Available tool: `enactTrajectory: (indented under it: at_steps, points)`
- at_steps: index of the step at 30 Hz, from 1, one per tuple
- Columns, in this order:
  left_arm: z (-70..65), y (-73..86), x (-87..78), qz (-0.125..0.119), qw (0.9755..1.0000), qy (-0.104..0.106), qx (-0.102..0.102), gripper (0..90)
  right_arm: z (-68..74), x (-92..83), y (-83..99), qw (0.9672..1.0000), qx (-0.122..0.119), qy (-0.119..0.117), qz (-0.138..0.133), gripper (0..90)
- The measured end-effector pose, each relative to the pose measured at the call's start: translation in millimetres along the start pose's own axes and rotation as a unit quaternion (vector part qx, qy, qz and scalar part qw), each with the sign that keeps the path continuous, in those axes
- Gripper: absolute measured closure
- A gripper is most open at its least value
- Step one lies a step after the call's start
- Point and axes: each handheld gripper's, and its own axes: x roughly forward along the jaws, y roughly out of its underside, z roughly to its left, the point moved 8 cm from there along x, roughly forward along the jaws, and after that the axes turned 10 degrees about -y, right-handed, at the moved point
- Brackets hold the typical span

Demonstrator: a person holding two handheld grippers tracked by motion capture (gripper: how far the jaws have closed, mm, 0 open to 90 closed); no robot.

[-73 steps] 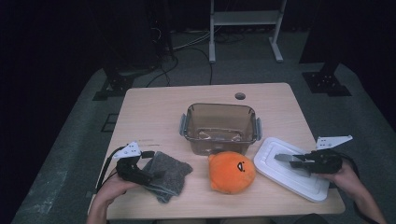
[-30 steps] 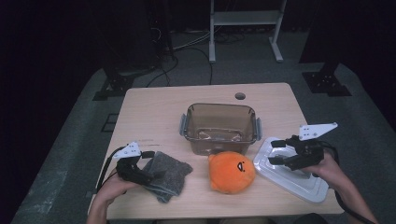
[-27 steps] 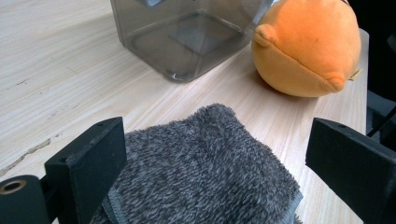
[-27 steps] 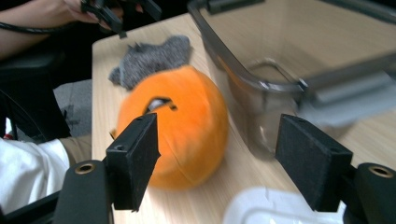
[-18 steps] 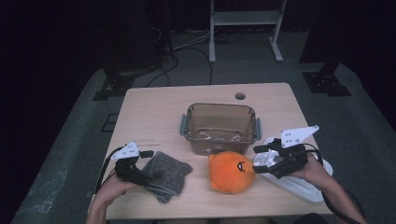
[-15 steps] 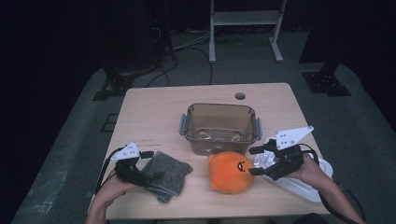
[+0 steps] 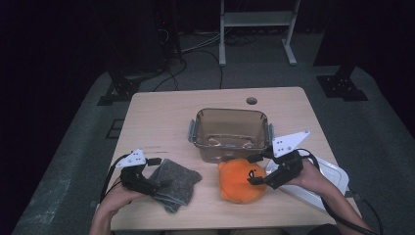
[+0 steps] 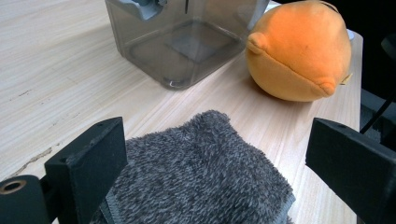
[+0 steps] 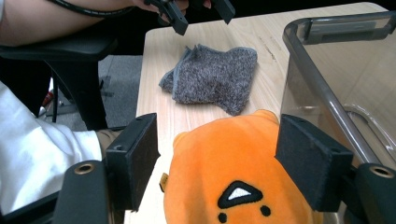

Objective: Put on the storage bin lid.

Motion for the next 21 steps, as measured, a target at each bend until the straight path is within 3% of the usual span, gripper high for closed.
enactTrajectory:
  at_steps: [21]
  points:
    - [3.4, -0.7, -2.2, -0.006, 1.0, 0.0, -0.003, 4.5, -18.4, 25.6, 2.6, 0.9998, 0.004, -0.009, 0.015, 28.0]
